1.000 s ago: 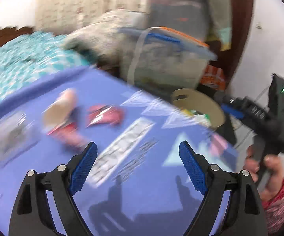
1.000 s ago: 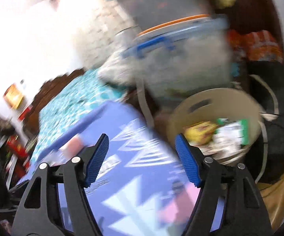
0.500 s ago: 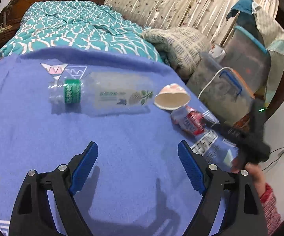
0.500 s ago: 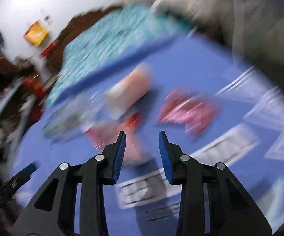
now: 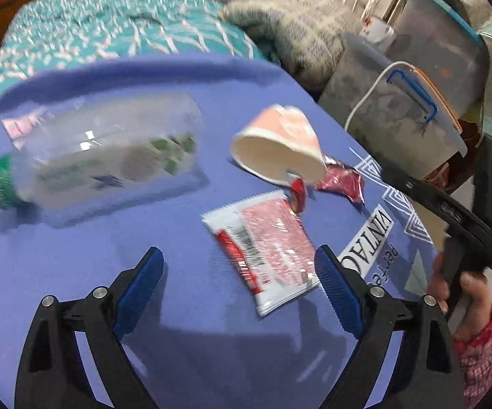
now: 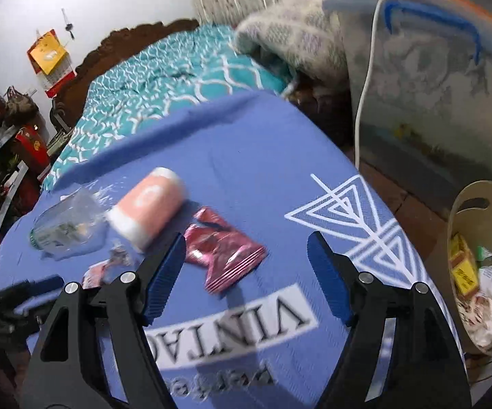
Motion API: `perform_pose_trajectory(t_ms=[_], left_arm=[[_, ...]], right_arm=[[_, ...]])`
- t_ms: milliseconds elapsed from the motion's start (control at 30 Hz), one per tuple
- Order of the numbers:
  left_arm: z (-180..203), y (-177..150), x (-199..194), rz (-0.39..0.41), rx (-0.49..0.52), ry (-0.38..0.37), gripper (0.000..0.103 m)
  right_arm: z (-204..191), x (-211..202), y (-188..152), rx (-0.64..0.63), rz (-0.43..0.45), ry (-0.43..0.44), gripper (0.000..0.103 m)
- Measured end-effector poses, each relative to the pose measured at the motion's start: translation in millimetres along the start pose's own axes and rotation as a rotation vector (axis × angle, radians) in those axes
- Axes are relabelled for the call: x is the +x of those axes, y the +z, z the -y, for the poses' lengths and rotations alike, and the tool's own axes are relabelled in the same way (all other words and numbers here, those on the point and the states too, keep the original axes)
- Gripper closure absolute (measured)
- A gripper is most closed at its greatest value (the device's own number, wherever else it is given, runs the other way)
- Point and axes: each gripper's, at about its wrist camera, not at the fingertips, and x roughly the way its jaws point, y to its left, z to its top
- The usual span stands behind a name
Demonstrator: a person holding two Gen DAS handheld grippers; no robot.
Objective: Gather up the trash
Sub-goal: 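Move both tools toward the red packets and pink cup on the table, then grasp the red-white packet with the left tool while the right tool grasps the red foil wrapper, then carry both red packets to the beige bin and open both tools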
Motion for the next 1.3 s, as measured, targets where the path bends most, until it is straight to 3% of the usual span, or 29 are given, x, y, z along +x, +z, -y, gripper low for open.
perform_pose_trajectory(t_ms=[133,200,233,300,333,433,600,867,1067,1200,1300], left_arm=[[12.9,-1.4,12.7,-0.001,0.021,0.041,0.027],[23.1,-3.1,17.0,0.003,0.054,0.097,0.031],[26.0,-3.4,18.1,0.003,0.065,0.113,0.036],[34.6,-6.0,20.6,0.012,0.108,0.159,0.061],[36.3,-6.7,21.0,0.011,0.121,0.167,0.085],[34.3,-10.4,17.9,0.001,0.117,0.146,0.097],[20.0,-41.5,-12.5,-0.016,0.097,0.042,0.099],[10.1,-101.0,-69.5,-0.002,0.078,-0.048,0.1],[15.0,-116.8,-97.4,0.029,0.078,-0.1,0.101],[27.0,-106.7,-102.2,0.045,0.09,-0.125,0.101],[46.2,-97.2,-95.1,0.046,0.129,-0.13,0.101]], right_arm=[[-29.5,28.0,1.3,-0.136,-0.064,-0.048,0.028],[-57.3,38.1,-10.4,-0.213,-0.105,-0.066,0.028],[-66.6,39.8,-15.0,-0.26,-0.123,-0.082,0.035],[-77.9,37.7,-24.8,-0.31,-0.138,-0.085,0.054],[-83.2,35.3,-29.5,-0.313,-0.134,-0.091,0.057],[-94.2,20.0,-44.9,-0.319,-0.125,-0.073,0.06],[-95.7,-49.3,-99.8,-0.193,-0.086,0.063,0.06],[-100.3,-126.0,-178.9,-0.073,-0.017,0.101,0.06],[-103.3,-142.4,-188.1,-0.08,0.011,0.08,0.06],[-93.7,-157.2,-176.6,-0.064,0.069,0.069,0.06],[-76.8,-153.7,-174.6,-0.047,0.065,0.052,0.06]])
